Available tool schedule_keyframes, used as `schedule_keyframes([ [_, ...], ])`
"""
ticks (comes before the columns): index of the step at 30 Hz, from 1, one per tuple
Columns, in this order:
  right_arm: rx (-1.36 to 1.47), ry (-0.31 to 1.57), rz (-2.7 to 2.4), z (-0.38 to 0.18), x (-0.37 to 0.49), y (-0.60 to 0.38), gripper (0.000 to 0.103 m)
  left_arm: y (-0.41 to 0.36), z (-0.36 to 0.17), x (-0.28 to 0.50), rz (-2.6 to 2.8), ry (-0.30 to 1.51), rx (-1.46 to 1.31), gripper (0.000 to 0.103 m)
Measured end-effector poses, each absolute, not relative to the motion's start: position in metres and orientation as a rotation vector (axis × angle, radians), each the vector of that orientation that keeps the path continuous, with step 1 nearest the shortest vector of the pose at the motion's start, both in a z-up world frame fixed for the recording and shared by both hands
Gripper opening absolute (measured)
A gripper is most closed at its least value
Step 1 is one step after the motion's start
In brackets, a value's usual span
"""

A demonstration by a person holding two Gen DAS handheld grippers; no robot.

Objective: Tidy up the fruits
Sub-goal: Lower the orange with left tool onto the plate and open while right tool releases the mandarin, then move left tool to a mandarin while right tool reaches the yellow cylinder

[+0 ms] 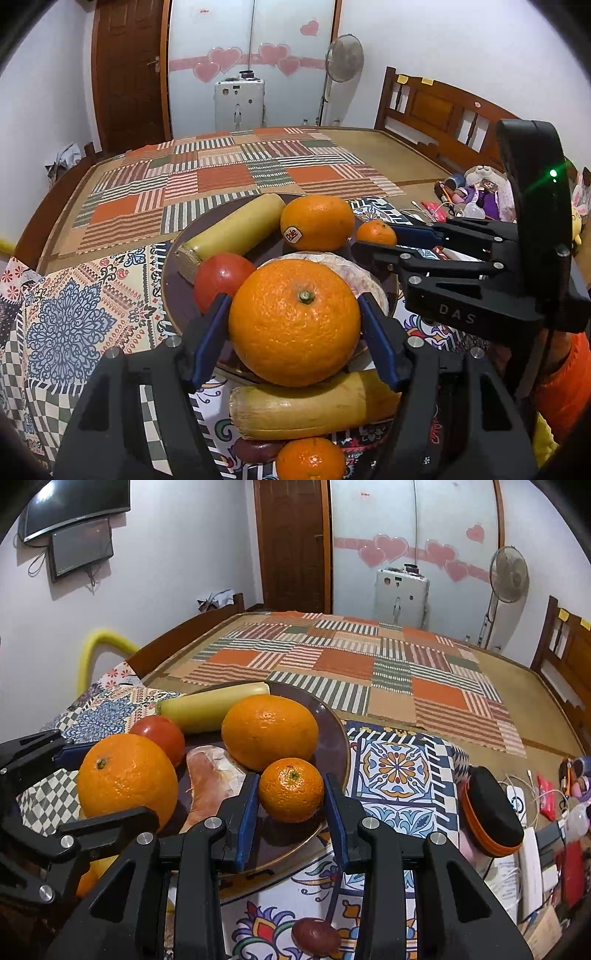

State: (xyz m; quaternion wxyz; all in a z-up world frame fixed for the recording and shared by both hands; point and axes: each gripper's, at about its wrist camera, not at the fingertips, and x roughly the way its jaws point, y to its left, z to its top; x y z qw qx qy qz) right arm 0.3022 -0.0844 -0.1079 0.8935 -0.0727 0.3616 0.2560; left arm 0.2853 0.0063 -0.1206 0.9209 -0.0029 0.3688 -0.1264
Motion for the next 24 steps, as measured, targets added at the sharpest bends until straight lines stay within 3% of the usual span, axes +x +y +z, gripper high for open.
schedule_keyframes([
  [7, -0.182, 0.749, 0.525, -0.108, 0.3, -0.079, 0.033, 0.007, -0.121, 0.285, -0.254, 0.767, -0.01, 0.07],
  [10, -0.175, 0.731, 0.524, -0.104, 0.297, -0.082, 0.045, 0.01, -0.117, 0.284, -0.249, 0.755, -0.018, 0.075],
  [12, -0.167, 0.722, 0.526, -0.1, 0.295, -0.084, 0.045, 0.013, -0.112, 0.279, -0.243, 0.728, -0.029, 0.082],
  [24, -0.146, 0.639, 0.554, -0.072, 0.253, -0.087, 0.045, 0.033, -0.081, 0.245, -0.187, 0.651, -0.03, 0.083],
])
